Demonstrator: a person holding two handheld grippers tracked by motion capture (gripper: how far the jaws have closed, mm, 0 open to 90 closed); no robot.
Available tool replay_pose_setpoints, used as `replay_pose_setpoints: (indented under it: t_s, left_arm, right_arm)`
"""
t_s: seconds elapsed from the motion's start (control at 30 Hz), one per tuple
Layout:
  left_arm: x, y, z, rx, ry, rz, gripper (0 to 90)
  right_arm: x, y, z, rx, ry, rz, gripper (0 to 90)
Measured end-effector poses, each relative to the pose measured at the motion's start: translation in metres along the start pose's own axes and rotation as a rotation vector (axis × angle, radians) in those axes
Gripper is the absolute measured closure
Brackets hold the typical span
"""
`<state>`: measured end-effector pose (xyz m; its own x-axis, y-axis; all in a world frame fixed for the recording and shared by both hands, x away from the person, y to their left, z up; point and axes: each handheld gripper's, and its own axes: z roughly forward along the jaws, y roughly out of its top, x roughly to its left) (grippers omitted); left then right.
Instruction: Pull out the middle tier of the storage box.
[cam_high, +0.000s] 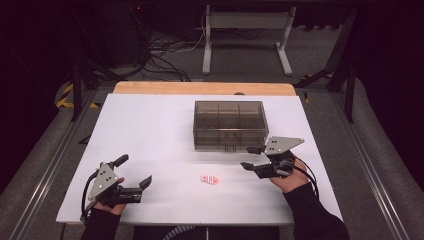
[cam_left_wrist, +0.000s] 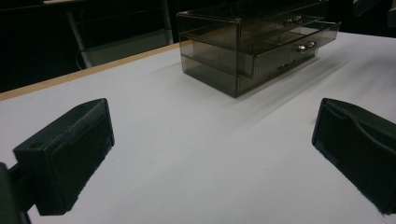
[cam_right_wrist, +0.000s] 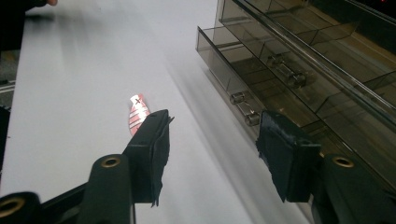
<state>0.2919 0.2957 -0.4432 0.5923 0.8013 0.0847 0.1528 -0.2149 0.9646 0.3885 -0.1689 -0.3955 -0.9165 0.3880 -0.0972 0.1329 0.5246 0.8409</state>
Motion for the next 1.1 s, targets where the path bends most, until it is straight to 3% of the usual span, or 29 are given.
replay_pose_setpoints:
  t_s: [0.5, 1.1]
  left_arm:
    - [0.001, 0.000, 0.001, -0.001, -0.003, -0.001, 0.0]
    - [0.001, -0.001, 0.001, 0.001, -0.003, -0.001, 0.0]
  right_arm:
    - [-0.015, 0.018, 0.015, 0.094, 0.007, -0.047, 44.2]
    - [-0.025, 0.030, 0.027, 0.147, 0.008, -0.071, 44.2]
